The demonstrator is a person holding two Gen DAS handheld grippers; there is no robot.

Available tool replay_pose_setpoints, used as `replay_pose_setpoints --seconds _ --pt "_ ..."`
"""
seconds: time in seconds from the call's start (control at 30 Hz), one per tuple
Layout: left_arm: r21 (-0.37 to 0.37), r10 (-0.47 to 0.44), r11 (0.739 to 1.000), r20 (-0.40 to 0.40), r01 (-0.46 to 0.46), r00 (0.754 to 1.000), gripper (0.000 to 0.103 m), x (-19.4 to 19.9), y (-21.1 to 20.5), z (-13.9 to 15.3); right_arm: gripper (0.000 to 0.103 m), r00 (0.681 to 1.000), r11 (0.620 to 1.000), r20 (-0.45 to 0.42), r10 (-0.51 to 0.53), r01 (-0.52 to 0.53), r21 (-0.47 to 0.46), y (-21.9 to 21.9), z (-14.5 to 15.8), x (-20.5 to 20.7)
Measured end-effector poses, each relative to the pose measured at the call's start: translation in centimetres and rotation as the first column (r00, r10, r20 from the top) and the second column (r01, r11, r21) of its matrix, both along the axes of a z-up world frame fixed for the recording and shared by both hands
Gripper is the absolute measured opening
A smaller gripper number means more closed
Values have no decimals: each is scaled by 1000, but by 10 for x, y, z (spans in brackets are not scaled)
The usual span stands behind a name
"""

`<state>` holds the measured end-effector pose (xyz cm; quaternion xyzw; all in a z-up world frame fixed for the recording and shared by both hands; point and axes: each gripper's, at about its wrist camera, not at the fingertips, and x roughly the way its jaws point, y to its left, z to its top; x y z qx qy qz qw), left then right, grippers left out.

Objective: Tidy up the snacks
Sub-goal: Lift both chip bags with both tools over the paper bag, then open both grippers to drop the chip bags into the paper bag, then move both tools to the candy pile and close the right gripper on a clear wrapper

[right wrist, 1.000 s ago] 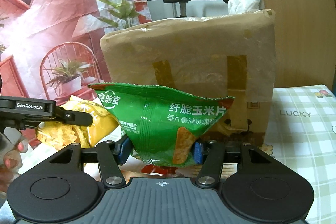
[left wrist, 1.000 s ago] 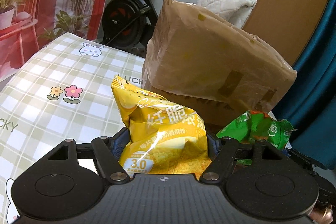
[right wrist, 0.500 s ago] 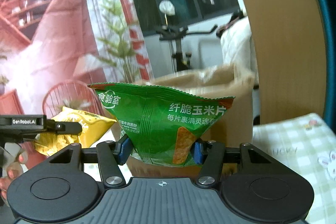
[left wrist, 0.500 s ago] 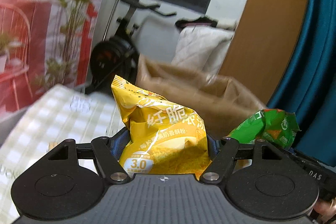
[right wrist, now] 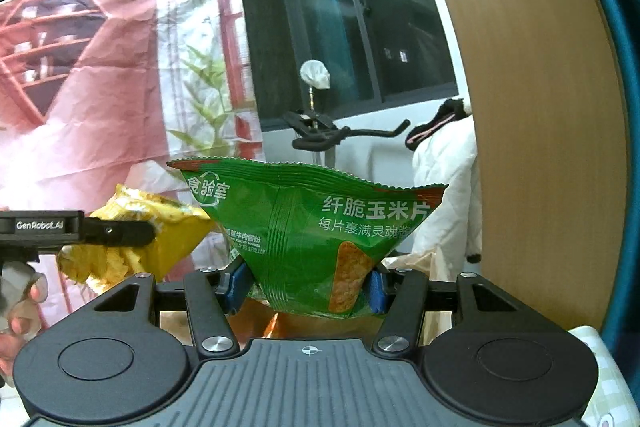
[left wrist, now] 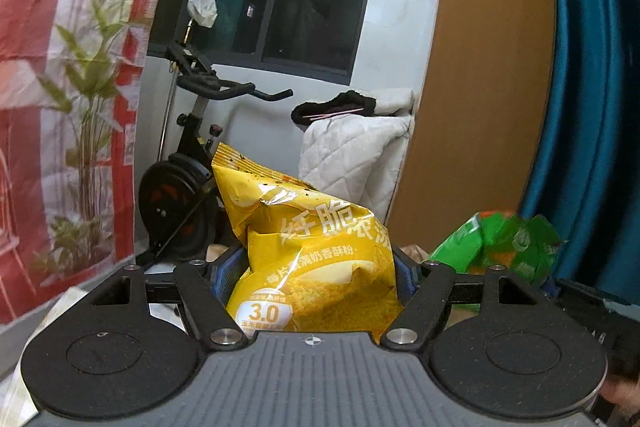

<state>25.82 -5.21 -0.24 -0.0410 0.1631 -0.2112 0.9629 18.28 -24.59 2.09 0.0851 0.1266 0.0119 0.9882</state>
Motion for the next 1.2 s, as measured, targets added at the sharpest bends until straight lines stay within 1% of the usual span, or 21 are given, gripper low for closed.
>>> replay_pose_setpoints --seconds 0.07,0.17,0.27,0.37,0.43,0.47,0.5,0.53,0.57,0.7,0.8,0.93,1.07,1.2 --pt "14 -7 1000 -15 7 1000 75 18 -11 -3 52 999 1000 -36 -8 8 -12 0 -8 19" --pt "31 -7 999 -57 9 998 75 46 -25 -14 52 995 999 -95 -30 27 -26 -2 -26 40" --pt "54 -13 998 -97 18 995 75 62 -32 -27 52 990 999 -133 -47 44 -28 0 -43 52" --pt "81 2 997 -120 8 993 76 70 -35 -39 53 984 998 -165 -67 63 -29 -2 -55 61" --pt "88 -6 996 -147 19 989 79 76 -37 -44 55 980 997 -185 -76 72 -29 -2 -61 64" --pt "83 -19 996 -163 33 987 81 79 -36 -47 63 978 997 -194 -73 70 -25 -3 -63 66" --pt "79 -29 996 -175 43 984 83 81 -34 -49 76 979 998 -194 -68 66 -21 -3 -64 65" --pt "77 -31 996 -181 45 983 84 83 -32 -51 80 980 998 -184 -69 67 -19 -3 -64 62" --pt "79 -27 996 -182 42 983 85 81 -29 -52 83 982 997 -171 -74 71 -24 -1 -63 60" --pt "83 -1 996 -187 17 982 86 73 -16 -49 83 984 997 -159 -79 77 -22 -1 -60 51" --pt "100 14 995 -172 3 985 86 59 -10 -44 83 987 997 -143 -77 77 -7 -1 -56 39" --pt "130 66 990 -154 -46 986 86 33 1 -38 83 990 997 -119 -79 82 17 -4 -53 12" --pt "111 84 992 -153 -67 985 86 6 22 -37 81 990 996 -115 -79 83 36 -7 -56 -13" --pt "102 127 988 -154 -112 980 86 -16 40 -41 76 987 995 -137 -87 94 45 -9 -65 -33"
